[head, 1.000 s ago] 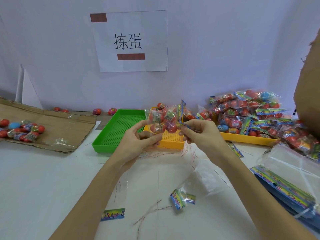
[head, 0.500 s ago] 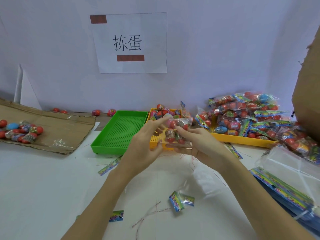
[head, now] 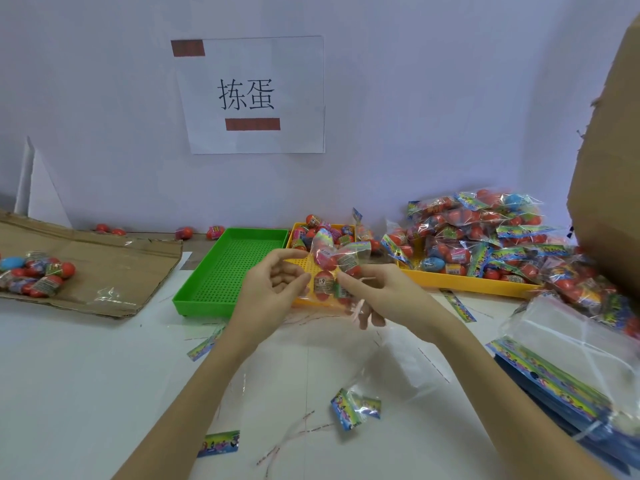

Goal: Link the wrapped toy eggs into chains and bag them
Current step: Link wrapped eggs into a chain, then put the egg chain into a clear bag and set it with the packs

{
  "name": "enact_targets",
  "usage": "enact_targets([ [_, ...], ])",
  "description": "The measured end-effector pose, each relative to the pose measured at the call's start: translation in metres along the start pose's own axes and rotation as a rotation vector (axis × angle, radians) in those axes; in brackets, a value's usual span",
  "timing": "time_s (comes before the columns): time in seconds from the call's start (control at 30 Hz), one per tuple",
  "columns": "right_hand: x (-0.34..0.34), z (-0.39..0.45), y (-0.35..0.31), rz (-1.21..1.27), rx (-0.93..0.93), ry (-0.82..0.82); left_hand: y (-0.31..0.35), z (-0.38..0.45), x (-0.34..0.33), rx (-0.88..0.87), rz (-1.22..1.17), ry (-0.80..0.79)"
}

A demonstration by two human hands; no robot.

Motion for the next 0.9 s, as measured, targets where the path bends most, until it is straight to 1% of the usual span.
enact_targets([
  [0.07, 0.01, -0.001, 0.004, 0.015, -0.013, 0.059, -0.001, -0.001, -0.002, 0.007, 0.037, 0.001],
  [0.1, 0.018, -0.002, 0.005, 0.071, -0.014, 0.137, -0.001, -0.003, -0.004, 0.015, 0.067, -0.001],
  [0.2, 0.052, -0.008, 0.008, 0.418, -0.007, 0.552, 0.001, -0.006, -0.011, 0.002, 0.175, -0.073],
  [0.23, 0.061, -0.011, 0.01, 0.535, -0.005, 0.631, 0.002, -0.008, -0.014, -0.006, 0.192, -0.119],
  [0.27, 0.068, -0.013, 0.012, 0.613, -0.013, 0.649, 0.004, -0.011, -0.019, -0.014, 0.196, -0.18],
  [0.3, 0.071, -0.014, 0.014, 0.653, -0.042, 0.633, 0.006, -0.015, -0.024, -0.024, 0.193, -0.264],
  [0.37, 0.07, -0.016, 0.02, 0.684, -0.124, 0.59, 0.009, -0.024, -0.037, -0.04, 0.222, -0.493],
  [0.47, 0.058, -0.014, 0.023, 0.705, -0.188, 0.506, 0.003, -0.039, -0.05, 0.006, 0.374, -0.84],
  [0.53, 0.05, -0.01, 0.021, 0.63, -0.196, 0.454, -0.006, -0.046, -0.055, 0.017, 0.489, -0.98],
  [0.57, 0.047, -0.008, 0.021, 0.579, -0.202, 0.441, -0.01, -0.048, -0.056, 0.011, 0.536, -1.007],
  [0.6, 0.045, -0.006, 0.021, 0.526, -0.205, 0.431, -0.013, -0.049, -0.057, 0.012, 0.563, -1.009],
  [0.67, 0.04, -0.004, 0.021, 0.423, -0.205, 0.401, -0.014, -0.046, -0.058, 0.006, 0.568, -0.948],
  [0.77, 0.034, -0.002, 0.021, 0.326, -0.206, 0.344, -0.014, -0.038, -0.056, -0.118, 0.585, -0.811],
  [0.8, 0.032, -0.001, 0.021, 0.305, -0.207, 0.326, -0.015, -0.036, -0.055, -0.135, 0.586, -0.774],
  [0.9, 0.029, 0.002, 0.02, 0.204, -0.183, 0.274, -0.017, -0.032, -0.049, -0.075, 0.551, -0.693],
])
Point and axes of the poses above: each hand's wrist, its own z-axis towards the middle knuckle, its own x-axis out of the back of the hand, y = z × x, the point moved 3 cm from there along z, towards the middle knuckle, and after that the axes turned 14 degrees about -z, right-handed, at the moved point
